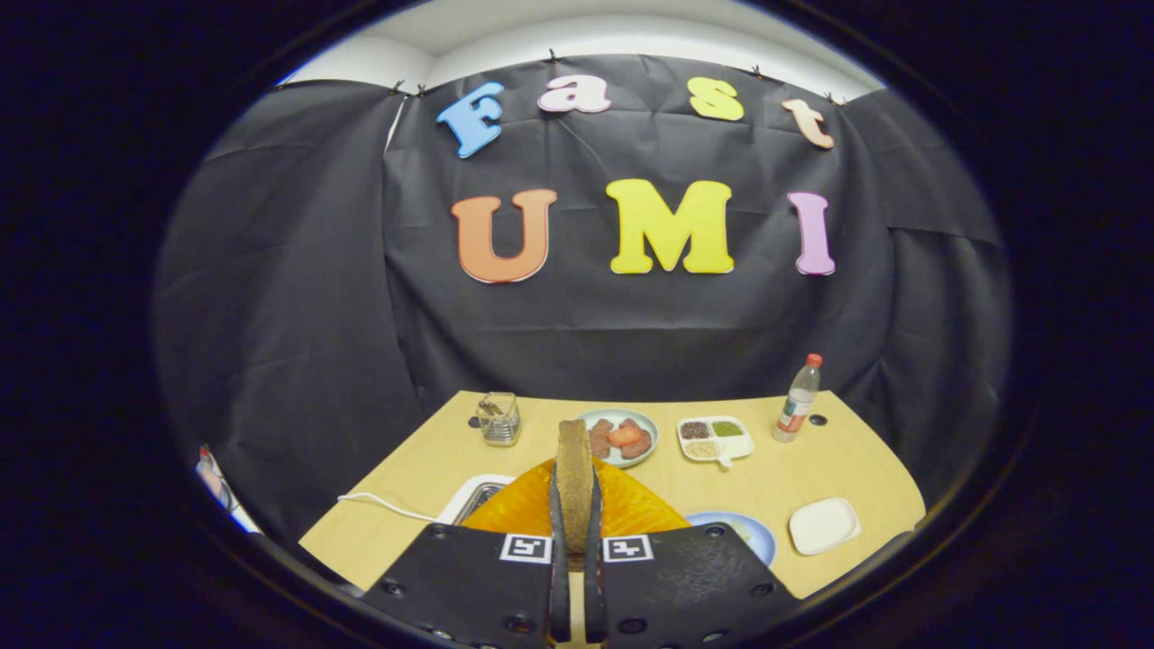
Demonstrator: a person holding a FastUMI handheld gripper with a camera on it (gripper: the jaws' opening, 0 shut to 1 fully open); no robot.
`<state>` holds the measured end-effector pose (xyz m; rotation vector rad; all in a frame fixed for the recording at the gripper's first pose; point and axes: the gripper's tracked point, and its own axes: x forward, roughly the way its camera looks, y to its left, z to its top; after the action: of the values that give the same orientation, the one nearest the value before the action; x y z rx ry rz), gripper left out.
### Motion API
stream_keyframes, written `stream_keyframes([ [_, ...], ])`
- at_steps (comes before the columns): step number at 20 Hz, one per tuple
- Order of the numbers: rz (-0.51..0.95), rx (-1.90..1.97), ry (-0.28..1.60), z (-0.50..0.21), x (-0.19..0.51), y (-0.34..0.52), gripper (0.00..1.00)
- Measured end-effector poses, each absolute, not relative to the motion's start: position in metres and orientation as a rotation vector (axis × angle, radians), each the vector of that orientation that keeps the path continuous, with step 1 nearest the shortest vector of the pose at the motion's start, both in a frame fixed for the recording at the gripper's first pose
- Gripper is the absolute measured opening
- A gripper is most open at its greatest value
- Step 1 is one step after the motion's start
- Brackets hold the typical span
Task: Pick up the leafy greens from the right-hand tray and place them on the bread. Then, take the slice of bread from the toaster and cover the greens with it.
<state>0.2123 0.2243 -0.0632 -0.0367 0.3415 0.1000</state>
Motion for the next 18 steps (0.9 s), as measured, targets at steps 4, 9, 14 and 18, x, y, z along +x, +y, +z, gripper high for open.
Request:
stream_keyframes([
  [4, 0.05, 0.008, 0.418, -0.101, 0.228, 0.182, 0.06],
  [9, 0.04, 0.097, 0.509, -0.154, 0.242, 0.149, 0.06],
  [14, 0.031, 0.119, 0.594, -0.202, 0.251, 0.121, 0.06],
  [18, 0.021, 0.123, 0.639, -0.227, 0.254, 0.101, 0.06],
])
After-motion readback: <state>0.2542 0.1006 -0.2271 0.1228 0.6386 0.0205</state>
